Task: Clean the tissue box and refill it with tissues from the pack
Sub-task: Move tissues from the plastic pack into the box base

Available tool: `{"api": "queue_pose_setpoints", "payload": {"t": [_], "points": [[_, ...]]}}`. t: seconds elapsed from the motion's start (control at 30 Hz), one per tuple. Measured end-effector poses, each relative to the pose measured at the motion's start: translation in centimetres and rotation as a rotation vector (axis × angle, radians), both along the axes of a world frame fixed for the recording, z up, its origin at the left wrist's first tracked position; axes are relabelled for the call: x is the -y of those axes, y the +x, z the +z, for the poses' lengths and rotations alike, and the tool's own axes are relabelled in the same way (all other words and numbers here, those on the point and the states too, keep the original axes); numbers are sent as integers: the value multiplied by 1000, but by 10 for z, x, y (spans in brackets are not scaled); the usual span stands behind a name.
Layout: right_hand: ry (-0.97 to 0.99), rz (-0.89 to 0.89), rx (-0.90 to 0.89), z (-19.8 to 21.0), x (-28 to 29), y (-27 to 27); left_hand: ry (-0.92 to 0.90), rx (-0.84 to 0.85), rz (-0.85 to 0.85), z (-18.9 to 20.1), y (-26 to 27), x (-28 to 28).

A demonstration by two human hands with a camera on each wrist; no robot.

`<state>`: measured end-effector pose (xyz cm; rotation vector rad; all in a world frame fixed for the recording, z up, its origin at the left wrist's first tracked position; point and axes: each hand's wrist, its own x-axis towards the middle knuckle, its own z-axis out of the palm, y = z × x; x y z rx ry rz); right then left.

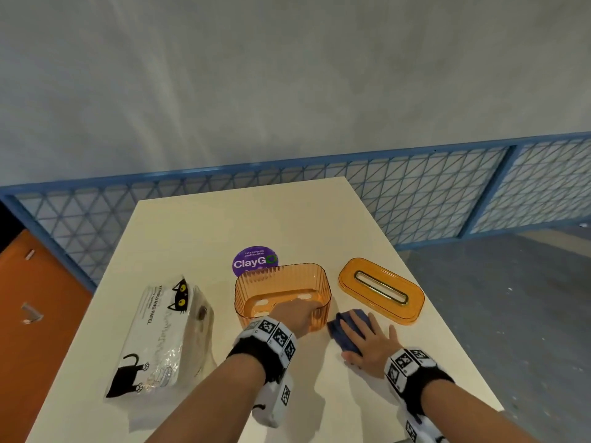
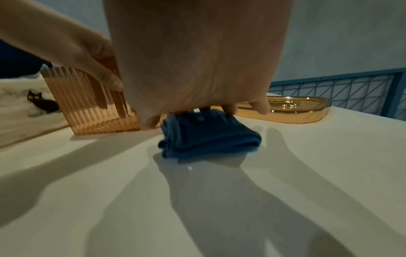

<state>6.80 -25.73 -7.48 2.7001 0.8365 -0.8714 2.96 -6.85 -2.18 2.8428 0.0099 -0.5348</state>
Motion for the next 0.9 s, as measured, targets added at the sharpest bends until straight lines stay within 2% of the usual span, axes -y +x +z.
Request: {"api": "queue_pose_setpoints", "payload": {"t": [0.1,0.2,0.23,0.3,0.37,0.43,0.53,0.63,0.73,0.8,0.9], "points": [[122,-31,-34,25,-5,7,-13,-51,26,0,5,-2],[380,-29,96,65,-13,13,-98,-54,92,8,1,-12],[460,8,160,80,-20,12,-145,-3,112,15,-4,-18],[573,102,248,105,-42,5,-213,204,155,31,-22,-37],[658,188,252,118,-71,-5,-213,381,232,46,-51,-62],[720,258,186,117,-104,-16,-172,385,350,54,-88,-91],[744,368,49,101,-153,-38,-125,259,543,53,-150,-130],[709,385,-64,82,-194,-60,-98,137,638,38,-203,-153],[659,386,-102,68,-223,-74,-116,51,721,13,-241,-162],[579,426,-91,62,-235,-81,-146,99,762,-6,-256,-164],[485,482,-56,54,-243,-85,-244,350,784,-27,-264,-166]]}}
